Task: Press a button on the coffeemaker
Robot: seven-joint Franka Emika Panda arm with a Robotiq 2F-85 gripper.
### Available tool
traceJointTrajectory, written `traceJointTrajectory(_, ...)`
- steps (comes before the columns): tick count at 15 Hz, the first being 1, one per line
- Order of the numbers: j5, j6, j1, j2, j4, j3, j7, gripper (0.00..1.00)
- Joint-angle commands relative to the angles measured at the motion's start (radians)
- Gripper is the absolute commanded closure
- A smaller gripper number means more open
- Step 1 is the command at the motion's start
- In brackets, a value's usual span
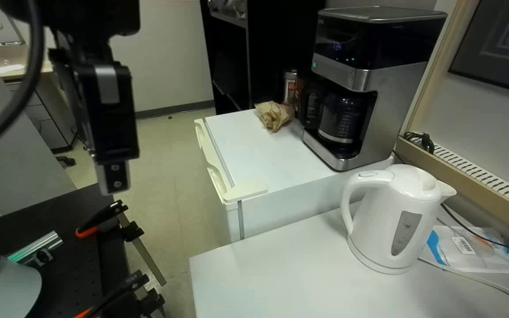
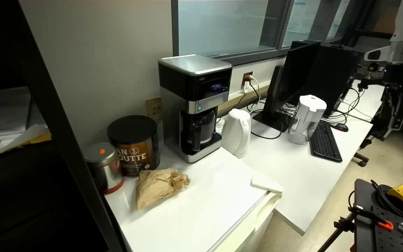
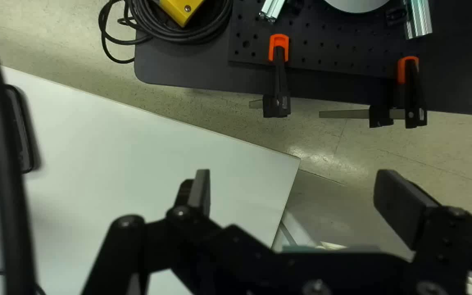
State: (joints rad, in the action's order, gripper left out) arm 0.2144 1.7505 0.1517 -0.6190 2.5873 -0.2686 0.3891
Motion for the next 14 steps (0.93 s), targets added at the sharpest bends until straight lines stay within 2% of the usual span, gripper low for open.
traceJointTrajectory(1, -0.001, -0.003, 0.0, 0.0, -0.002, 0.0, 0.0, 0.0)
traceJointTrajectory(9, -0.001, -0.003, 0.0, 0.0, -0.002, 0.0, 0.0, 0.0)
traceJointTrajectory(14, 0.053, 0.101, -0.011, 0.042, -0.006, 0.032, -0.012, 0.0)
